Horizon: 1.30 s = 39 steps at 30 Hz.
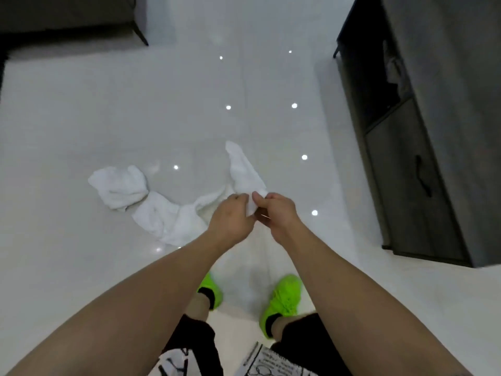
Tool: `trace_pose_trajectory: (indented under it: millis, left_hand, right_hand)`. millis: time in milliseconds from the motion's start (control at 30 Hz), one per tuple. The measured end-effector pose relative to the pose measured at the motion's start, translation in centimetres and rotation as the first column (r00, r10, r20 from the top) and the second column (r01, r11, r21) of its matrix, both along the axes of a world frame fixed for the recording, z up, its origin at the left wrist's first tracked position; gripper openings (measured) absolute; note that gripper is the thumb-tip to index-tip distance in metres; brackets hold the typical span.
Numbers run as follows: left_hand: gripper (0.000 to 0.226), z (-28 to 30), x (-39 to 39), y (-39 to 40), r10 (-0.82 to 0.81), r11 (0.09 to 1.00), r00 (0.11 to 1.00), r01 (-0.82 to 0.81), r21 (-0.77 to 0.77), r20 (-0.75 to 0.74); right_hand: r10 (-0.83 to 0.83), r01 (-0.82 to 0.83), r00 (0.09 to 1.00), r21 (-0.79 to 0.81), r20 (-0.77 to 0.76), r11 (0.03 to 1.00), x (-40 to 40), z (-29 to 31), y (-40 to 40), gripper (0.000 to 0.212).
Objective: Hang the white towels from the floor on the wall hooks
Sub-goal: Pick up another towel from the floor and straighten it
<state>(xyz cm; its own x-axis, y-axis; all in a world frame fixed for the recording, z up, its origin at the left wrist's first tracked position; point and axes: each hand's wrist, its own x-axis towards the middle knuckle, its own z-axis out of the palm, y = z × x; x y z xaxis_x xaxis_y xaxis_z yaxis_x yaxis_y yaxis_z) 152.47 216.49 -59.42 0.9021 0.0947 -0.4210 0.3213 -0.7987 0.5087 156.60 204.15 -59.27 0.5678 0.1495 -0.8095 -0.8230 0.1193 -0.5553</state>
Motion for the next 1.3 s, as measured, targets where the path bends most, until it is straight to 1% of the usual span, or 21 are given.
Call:
trace_pose_trajectory:
  millis: [133,233,267,333,400,467,533,567,600,633,667,700,733,800,900,1000,1067,1167,1233,1267,1300]
  left_hand:
    - [0.012,13.0,4.1,-4.0,-0.108,0.992,0.985,0.097,0.086,0.137]
    - [0.01,21.3,8.5,-8.2,-0.213,0.973,0.932,0.175,0.151,0.292]
    - [0.01,23.8,9.8,-9.8,-0.239,0.968,0.912,0.197,0.155,0.333]
    - [0.013,28.2,12.0,-13.3,-0.24,0.971,0.888,0.214,0.11,0.391]
    - [0.017,31.8,13.7,-16.7,-0.224,0.973,0.862,0.22,0.063,0.454]
    - [0.02,34.9,15.3,-19.6,-0.218,0.971,0.837,0.238,0.025,0.501]
    - [0.019,37.4,16.6,-22.0,-0.206,0.966,0.822,0.258,-0.026,0.532]
    - [0.015,38.5,17.3,-23.1,-0.205,0.963,0.814,0.268,-0.039,0.544]
    - [0.01,39.3,18.0,-24.1,-0.213,0.96,0.801,0.279,-0.034,0.56]
    - [0.009,40.1,18.7,-25.0,-0.235,0.955,0.779,0.295,-0.009,0.582]
    - [0.014,40.7,19.6,-25.7,-0.273,0.949,0.752,0.314,0.038,0.6]
    - [0.018,41.3,20.6,-26.2,-0.317,0.94,0.728,0.326,0.1,0.607]
    - [0.02,41.7,21.8,-26.5,-0.352,0.932,0.709,0.325,0.16,0.611]
    - [0.02,42.2,24.7,-27.0,-0.37,0.929,0.685,0.29,0.231,0.628]
    - [0.02,42.6,29.9,-27.5,-0.334,0.943,0.654,0.237,0.235,0.679]
    - [0.015,42.7,35.8,-28.1,-0.315,0.949,0.621,0.208,0.237,0.717]
    - [0.01,42.9,40.1,-28.1,-0.298,0.954,0.616,0.174,0.242,0.73]
    - [0.009,43.3,46.1,-27.8,-0.294,0.954,0.621,0.146,0.261,0.727]
    - [0.011,44.3,50.1,-27.7,-0.263,0.961,0.62,0.105,0.254,0.739]
    - [0.013,45.0,52.0,-27.6,-0.246,0.964,0.62,0.081,0.251,0.745]
    - [0.013,45.8,53.9,-27.7,-0.24,0.964,0.615,0.062,0.257,0.751]
  right_hand:
    - [-0.029,0.027,0.989,0.017,0.143,0.999,2.7,13.6,-5.0,0.025]
    - [-0.074,0.074,0.96,0.013,0.27,0.997,5.6,21.6,-9.7,0.019]
    - [-0.09,0.091,0.944,0.01,0.317,0.996,6.5,24.0,-11.4,0.019]
    - [-0.107,0.122,0.901,-0.01,0.421,0.992,7.9,28.0,-15.1,0.016]
    - [-0.099,0.169,0.842,-0.085,0.53,0.982,8.8,31.3,-18.8,0.012]
    - [-0.064,0.235,0.78,-0.196,0.623,0.952,9.4,33.7,-22.3,0.028]
    - [0.081,0.238,0.742,-0.375,0.665,0.896,10.1,35.4,-25.1,0.047]
    - [0.185,0.225,0.725,-0.482,0.664,0.847,10.6,36.0,-26.2,0.051]
    - [0.288,0.212,0.705,-0.581,0.648,0.786,11.2,36.5,-27.3,0.047]
    - [0.373,0.201,0.687,-0.657,0.623,0.727,12.0,37.0,-28.2,0.037]
    - [0.431,0.192,0.675,-0.707,0.599,0.681,12.7,37.4,-29.1,0.026]
    - [0.466,0.183,0.667,-0.735,0.581,0.653,13.6,37.7,-29.9,0.016]
    - [0.482,0.179,0.663,-0.747,0.573,0.641,14.6,38.1,-30.7,0.012]
    - [0.485,0.199,0.655,-0.751,0.58,0.629,17.0,38.7,-32.3,0.018]
    - [0.5,0.252,0.634,-0.769,0.59,0.588,22.0,39.8,-34.6,0.027]
    - [0.57,0.238,0.62,-0.821,0.54,0.518,28.5,40.7,-36.7,0.021]
    - [0.628,0.199,0.627,-0.874,0.462,0.444,32.9,41.3,-38.0,0.017]
    - [0.696,0.173,0.646,-0.948,0.313,0.266,39.2,42.2,-39.7,0.021]
    - [0.699,0.241,0.653,-0.955,0.291,0.173,43.4,43.5,-40.7,0.019]
    - [0.694,0.287,0.649,-0.945,0.311,0.155,45.5,44.4,-41.1,0.018]
    - [0.685,0.342,0.636,-0.926,0.355,0.163,47.5,45.4,-41.5,0.018]
